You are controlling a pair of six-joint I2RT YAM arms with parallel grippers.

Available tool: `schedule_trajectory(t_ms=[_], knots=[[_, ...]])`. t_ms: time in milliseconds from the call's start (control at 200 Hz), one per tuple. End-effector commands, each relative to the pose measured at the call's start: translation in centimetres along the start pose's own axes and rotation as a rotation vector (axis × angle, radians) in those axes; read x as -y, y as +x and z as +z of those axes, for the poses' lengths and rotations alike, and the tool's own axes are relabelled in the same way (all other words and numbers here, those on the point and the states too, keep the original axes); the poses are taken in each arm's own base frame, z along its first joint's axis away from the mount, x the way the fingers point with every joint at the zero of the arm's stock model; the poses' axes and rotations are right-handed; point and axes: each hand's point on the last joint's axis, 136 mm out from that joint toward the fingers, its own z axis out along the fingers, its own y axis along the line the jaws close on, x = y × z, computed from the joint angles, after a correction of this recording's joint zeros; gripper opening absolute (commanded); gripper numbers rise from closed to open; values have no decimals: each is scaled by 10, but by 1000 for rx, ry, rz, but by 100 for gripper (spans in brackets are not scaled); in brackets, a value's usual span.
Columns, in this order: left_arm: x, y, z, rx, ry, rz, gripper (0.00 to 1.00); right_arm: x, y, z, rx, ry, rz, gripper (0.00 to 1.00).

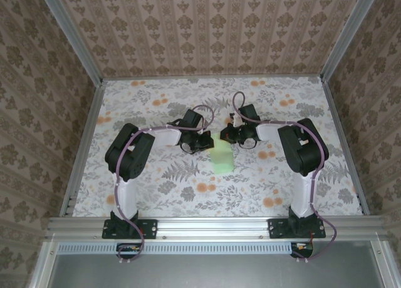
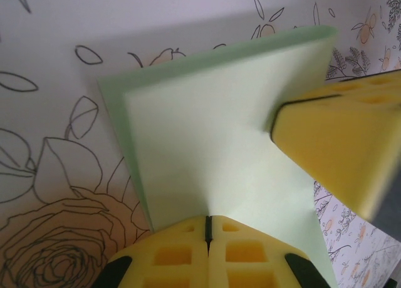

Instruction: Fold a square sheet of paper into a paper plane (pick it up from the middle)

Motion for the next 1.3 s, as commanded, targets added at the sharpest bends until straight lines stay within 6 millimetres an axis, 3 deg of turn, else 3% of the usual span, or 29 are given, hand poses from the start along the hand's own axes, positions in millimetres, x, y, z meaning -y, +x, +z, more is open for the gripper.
schedule_trajectory(t_ms=[0,280,355,485,570,660,765,930,1295], knots=[[-108,74,22,-209,-357,-131,0,17,-10,0,18,69,28,0],[-109,77,21,-213,-360,-127,0,46,-43,-12,116,140,96,1],[-109,77,21,-212,-361,-128,0,40,-51,-17,134,141,101,1],[-108,76,21,-210,-361,-124,0,6,-57,-39,168,74,66,1],[-107,75,21,-205,-362,-121,0,-10,-44,-54,166,63,32,1],[-107,74,21,-202,-363,-118,0,-19,-18,-61,124,36,22,2],[-107,73,21,-200,-363,-117,0,-19,17,-57,47,10,46,2],[-106,73,21,-198,-360,-115,0,-18,53,-49,-50,-1,108,3],[-107,75,22,-204,-370,-121,0,21,100,-35,-150,71,161,2]])
